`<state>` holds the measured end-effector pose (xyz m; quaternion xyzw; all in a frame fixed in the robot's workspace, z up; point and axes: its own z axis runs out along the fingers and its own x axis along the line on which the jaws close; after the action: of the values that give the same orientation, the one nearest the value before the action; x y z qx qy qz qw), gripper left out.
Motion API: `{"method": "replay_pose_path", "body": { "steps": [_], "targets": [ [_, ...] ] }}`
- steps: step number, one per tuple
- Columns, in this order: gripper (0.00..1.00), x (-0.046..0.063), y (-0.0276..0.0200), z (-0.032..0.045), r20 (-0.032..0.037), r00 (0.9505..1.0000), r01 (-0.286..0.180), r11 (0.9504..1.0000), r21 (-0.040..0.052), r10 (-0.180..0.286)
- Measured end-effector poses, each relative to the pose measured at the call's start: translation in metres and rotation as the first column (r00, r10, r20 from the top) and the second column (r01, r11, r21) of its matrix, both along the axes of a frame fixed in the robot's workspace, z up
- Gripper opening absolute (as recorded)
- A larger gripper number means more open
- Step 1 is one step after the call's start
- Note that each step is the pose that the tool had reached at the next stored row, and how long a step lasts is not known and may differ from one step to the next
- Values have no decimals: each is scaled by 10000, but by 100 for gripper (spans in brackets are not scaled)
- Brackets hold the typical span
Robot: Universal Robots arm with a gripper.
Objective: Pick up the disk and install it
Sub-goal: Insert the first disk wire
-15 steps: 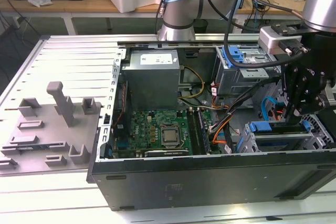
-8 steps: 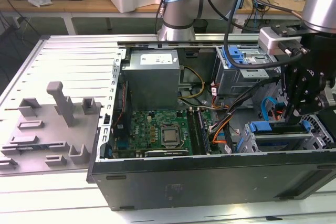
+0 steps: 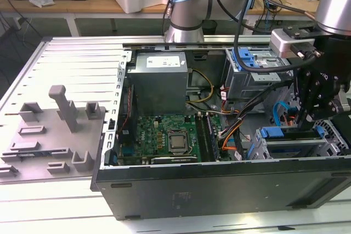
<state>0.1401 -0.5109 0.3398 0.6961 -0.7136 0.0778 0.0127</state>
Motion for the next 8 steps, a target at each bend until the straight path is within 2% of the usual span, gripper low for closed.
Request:
{"method": "replay_pose_path", "body": {
  "steps": [8],
  "targets": [
    [17,0,0,-9,0,10000,0,10000,1,0]
  ]
}}
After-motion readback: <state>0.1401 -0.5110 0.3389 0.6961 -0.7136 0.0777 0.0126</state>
